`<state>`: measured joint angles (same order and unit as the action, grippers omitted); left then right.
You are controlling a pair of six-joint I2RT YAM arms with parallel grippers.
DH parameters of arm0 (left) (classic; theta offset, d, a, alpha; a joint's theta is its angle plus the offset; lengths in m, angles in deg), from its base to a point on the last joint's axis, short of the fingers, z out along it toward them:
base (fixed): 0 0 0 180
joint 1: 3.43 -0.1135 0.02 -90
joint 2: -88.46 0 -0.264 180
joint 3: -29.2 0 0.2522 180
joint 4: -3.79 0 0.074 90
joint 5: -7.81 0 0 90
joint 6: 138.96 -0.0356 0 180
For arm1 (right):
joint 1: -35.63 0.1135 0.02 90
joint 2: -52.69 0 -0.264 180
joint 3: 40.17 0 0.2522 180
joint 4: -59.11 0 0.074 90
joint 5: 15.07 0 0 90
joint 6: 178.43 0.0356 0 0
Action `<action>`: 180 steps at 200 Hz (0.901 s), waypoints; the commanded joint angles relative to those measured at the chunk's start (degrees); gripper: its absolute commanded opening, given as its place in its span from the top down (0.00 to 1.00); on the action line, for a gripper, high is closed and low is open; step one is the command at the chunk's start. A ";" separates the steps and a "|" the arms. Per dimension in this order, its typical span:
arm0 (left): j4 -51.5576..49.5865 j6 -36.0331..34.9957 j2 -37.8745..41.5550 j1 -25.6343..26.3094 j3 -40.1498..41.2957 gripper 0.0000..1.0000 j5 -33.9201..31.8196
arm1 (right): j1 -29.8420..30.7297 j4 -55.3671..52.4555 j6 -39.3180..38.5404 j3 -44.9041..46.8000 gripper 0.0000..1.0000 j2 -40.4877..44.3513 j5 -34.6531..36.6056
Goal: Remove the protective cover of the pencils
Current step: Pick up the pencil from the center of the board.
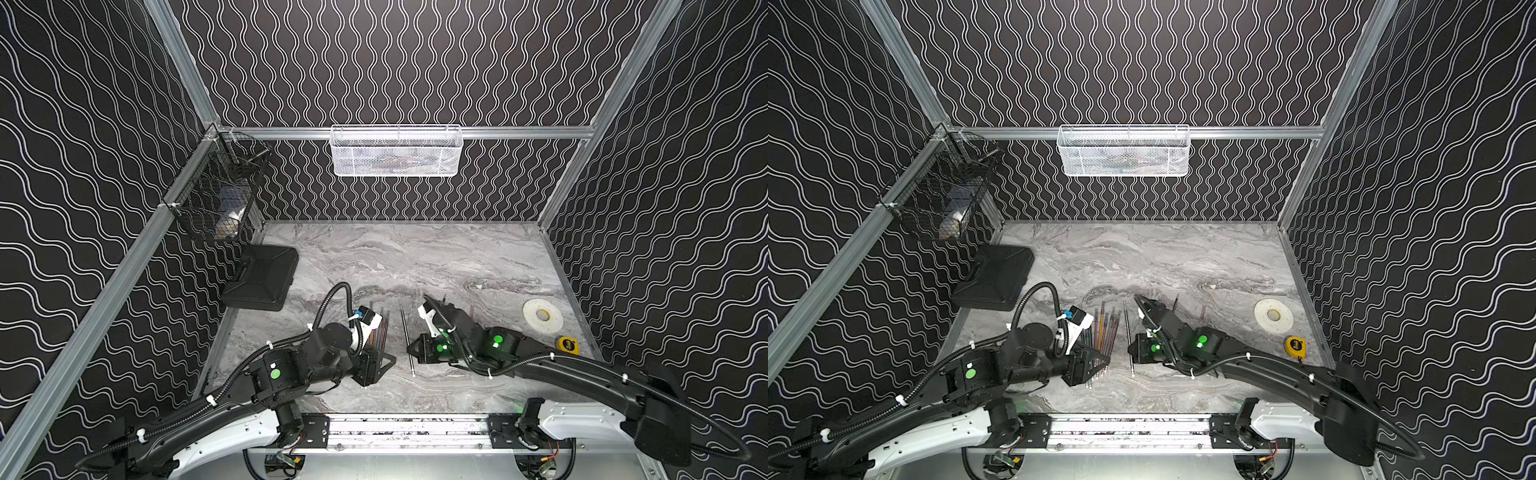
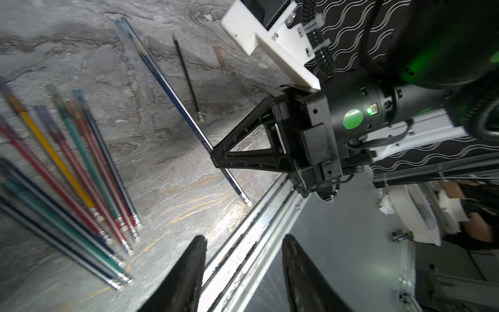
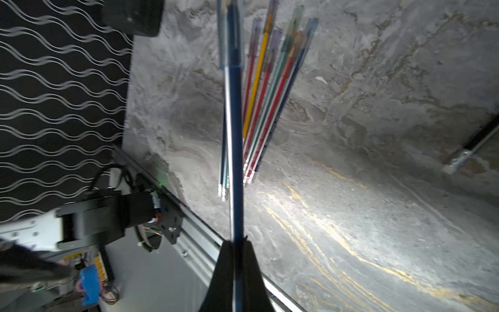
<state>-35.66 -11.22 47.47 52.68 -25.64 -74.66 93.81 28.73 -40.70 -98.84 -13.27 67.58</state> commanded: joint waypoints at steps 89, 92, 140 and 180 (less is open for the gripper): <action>15.15 4.16 -0.35 -0.04 4.81 0.50 7.17 | 0.00 13.16 9.76 0.61 0.95 7.42 -6.88; 15.15 4.11 -0.40 -0.04 4.78 0.50 7.09 | 0.00 13.52 9.94 0.66 0.95 7.32 -7.15; 14.80 4.01 -0.85 -0.04 4.30 0.51 6.62 | 0.01 19.13 12.75 2.53 0.95 5.84 -9.77; 14.42 3.90 -1.19 -0.04 4.42 0.52 6.10 | -0.02 22.18 14.31 3.48 0.95 5.35 -10.93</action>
<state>-22.87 -7.51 46.57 52.68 -20.97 -68.12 93.76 46.10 -28.55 -95.73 -7.83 57.88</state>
